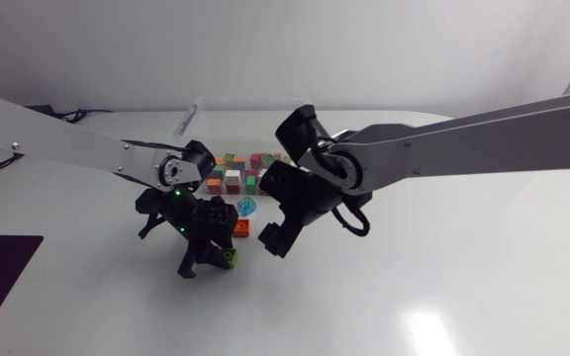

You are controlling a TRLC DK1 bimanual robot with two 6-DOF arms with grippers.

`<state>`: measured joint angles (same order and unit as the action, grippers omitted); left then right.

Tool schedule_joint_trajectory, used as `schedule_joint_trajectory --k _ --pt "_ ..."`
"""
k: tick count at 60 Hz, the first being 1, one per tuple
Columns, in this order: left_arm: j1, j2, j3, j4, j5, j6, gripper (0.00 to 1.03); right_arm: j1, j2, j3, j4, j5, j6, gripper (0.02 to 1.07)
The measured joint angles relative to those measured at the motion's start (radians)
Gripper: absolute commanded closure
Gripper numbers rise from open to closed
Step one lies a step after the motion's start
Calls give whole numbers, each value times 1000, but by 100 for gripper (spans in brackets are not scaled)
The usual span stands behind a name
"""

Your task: Place the duplo bricks in the container

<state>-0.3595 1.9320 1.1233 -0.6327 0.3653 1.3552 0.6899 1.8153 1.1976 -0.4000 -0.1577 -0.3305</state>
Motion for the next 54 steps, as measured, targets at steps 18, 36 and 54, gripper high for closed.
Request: schedule_joint_trajectory --k 18,36,54 --pt "37 -93 -20 -71 0 0 74 5 140 125 -68 33 74 13" --pt "128 -311 -21 -92 83 -26 74 -24 229 209 -109 36 110 18" --pt "154 -473 -14 -69 161 -153 74 -31 275 226 -121 40 122 38"
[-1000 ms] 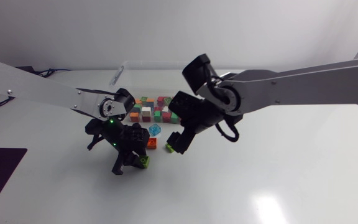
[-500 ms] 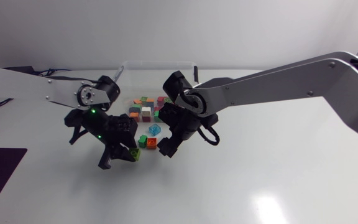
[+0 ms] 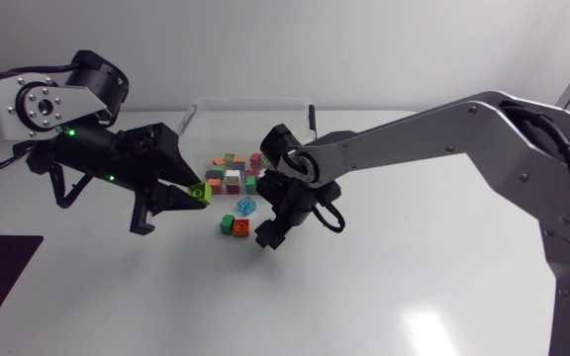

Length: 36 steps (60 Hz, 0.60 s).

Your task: Place the duplo bricks in the container

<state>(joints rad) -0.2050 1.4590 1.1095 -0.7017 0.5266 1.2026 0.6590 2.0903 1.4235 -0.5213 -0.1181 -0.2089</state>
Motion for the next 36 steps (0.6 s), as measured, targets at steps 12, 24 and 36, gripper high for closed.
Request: schedule_joint_trajectory --k 12,24,36 --pt "29 -39 29 96 23 -112 74 0 27 32 0 1 0 42" --pt "54 -43 43 171 39 -210 74 0 64 67 -5 11 4 63" --pt "87 -40 85 297 46 -347 74 0 65 69 -18 11 4 75"
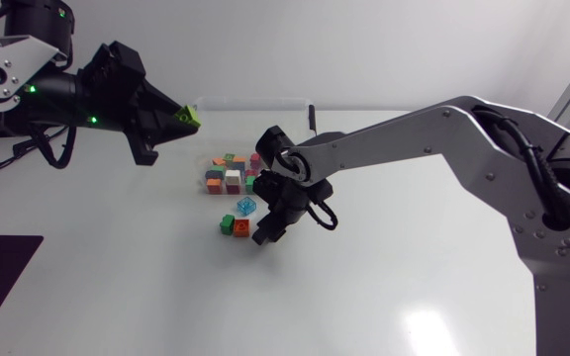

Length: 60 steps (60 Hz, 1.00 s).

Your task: Place the duplo bricks in the container

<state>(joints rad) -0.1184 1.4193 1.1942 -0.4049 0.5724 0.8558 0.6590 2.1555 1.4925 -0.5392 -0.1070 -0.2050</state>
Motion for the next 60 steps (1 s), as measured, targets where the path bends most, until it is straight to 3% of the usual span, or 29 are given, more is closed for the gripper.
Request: schedule_joint_trajectory --k 18,39,42,45,47,50,60 --pt "6 146 129 154 3 -215 74 -23 -146 -45 -52 -6 0 75" --pt "-16 328 271 212 -38 -338 72 -39 -328 -45 -76 -20 -1 75" --pt "-16 359 304 221 -59 -357 67 -40 -344 -44 -81 -20 0 75" --pt "-16 393 340 224 -77 -380 52 -40 -362 -43 -87 -20 -1 75" --pt "-16 412 360 224 -84 -392 30 -42 -370 -43 -87 -20 -1 75" --pt "-16 443 391 225 -111 -408 6 -45 -384 -39 -88 -21 -1 75" --pt "-13 471 403 225 -137 -415 5 -55 -418 -9 -90 -21 -1 75"
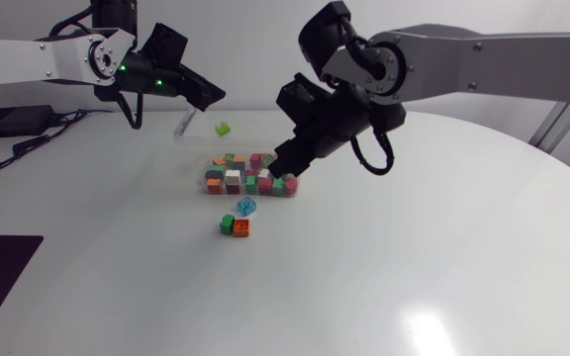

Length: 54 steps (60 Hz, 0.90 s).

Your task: Place the duplo bricks in the container

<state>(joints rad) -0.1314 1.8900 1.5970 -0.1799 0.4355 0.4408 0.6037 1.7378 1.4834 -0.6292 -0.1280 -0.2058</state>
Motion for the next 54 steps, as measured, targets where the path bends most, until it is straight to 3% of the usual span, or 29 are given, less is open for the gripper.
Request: schedule_joint_trajectory --k 13,31,54 --pt "37 -53 -60 3 1 19 5 -17 -16 106 0 -6 0 75" --pt "44 -310 -330 -130 78 279 5 -43 22 258 5 -26 0 75" --pt "39 -332 -487 -216 92 543 5 -69 181 363 88 -47 1 75"
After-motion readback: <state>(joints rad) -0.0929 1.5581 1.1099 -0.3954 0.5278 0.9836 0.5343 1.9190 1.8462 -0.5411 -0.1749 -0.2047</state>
